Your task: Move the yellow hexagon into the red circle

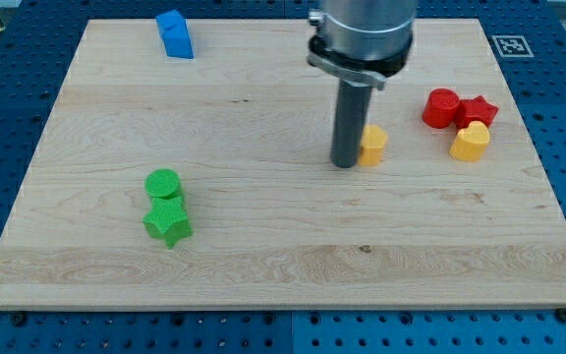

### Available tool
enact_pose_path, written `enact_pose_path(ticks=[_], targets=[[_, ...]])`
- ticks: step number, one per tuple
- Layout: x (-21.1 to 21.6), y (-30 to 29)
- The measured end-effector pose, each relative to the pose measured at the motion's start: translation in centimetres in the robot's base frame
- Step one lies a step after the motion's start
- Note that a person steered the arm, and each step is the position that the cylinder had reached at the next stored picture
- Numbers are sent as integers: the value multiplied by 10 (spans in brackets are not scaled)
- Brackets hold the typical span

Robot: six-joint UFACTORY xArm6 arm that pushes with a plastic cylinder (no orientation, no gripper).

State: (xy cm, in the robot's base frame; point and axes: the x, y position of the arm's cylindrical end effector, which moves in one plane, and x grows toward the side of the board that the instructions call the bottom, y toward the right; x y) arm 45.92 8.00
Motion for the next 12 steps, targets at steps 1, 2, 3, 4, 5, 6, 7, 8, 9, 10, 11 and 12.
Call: enact_pose_path(ticks=[1,2,3,4,5,6,7,8,9,10,11,12], targets=[[0,37],[-6,43],[-23,35],[-25,63],[-25,58],[-25,51],[-26,13],[-45,-7],[-66,2],[-66,6],[-66,30],[-66,44]])
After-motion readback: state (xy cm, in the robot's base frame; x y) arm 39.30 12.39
